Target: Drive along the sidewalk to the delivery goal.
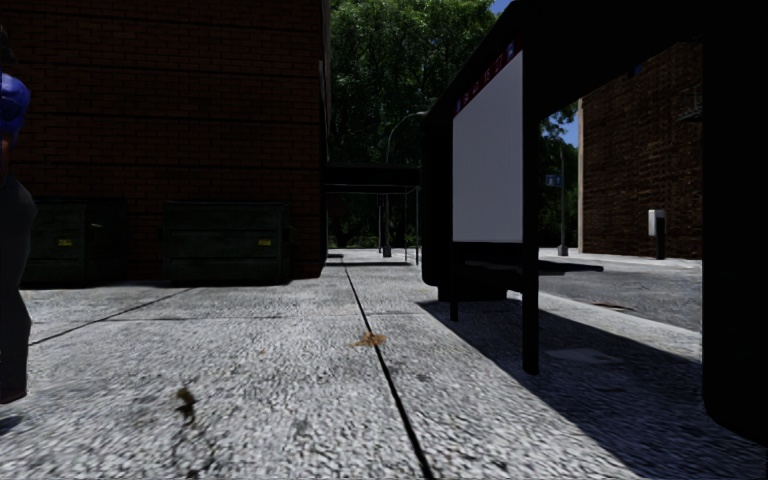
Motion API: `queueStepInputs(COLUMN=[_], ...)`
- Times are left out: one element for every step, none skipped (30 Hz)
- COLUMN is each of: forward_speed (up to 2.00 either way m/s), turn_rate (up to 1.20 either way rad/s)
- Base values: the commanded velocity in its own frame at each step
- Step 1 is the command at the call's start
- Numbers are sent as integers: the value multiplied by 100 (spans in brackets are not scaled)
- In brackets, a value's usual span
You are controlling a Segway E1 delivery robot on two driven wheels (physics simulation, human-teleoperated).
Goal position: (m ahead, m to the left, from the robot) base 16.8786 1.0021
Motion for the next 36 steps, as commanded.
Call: queueStepInputs(forward_speed=[150,150,150,150,150,150,150,150,150,150,150,150,150,150,150,150,150,150,150,150,150,150,150,150,150,150,150,150,150,150,150,150,150,150,150,150], turn_rate=[67,30,30,9,3,2,2,2,1,1,1,1,1,1,1,1,1,1,1,1,1,8,24,24,42,50,51,51,10,2,1,1,1,1,1,1])
